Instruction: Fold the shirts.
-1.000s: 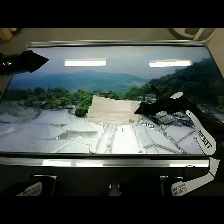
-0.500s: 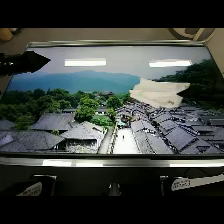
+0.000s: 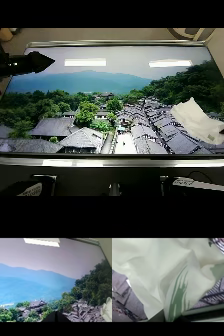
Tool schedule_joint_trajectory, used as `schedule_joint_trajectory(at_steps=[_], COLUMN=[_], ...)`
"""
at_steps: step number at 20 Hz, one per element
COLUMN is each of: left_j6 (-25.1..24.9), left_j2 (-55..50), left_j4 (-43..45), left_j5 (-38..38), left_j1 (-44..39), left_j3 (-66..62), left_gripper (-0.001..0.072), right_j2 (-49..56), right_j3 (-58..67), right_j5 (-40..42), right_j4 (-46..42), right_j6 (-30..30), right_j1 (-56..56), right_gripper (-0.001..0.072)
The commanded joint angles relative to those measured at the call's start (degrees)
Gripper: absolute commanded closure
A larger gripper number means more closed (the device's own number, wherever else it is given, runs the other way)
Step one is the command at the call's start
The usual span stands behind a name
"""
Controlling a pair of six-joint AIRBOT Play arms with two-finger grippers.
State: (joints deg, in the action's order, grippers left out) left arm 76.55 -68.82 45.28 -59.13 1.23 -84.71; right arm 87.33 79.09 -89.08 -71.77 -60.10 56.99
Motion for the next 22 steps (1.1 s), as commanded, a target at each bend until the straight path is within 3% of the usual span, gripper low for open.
schedule_joint_trajectory(at_steps=[1,10,22], left_j6=[-0.31,-1.79,-1.77], left_j2=[0.02,-0.26,-0.55], left_j4=[0.07,0.07,0.07], left_j5=[0.04,0.22,0.24], left_j1=[-2.36,-3.21,-3.21], left_j3=[0.00,0.00,0.00], left_gripper=[0.0682,0.0682,0.0682], right_j2=[-4.33,-14.34,-17.16], right_j3=[-7.26,-31.26,-34.12], right_j5=[1.46,10.84,11.98], right_j4=[-9.92,-8.79,-12.00], right_j6=[-4.83,-14.36,-19.87], right_j1=[1.79,1.79,1.77], right_gripper=[0.0689,0.0688,0.0672])
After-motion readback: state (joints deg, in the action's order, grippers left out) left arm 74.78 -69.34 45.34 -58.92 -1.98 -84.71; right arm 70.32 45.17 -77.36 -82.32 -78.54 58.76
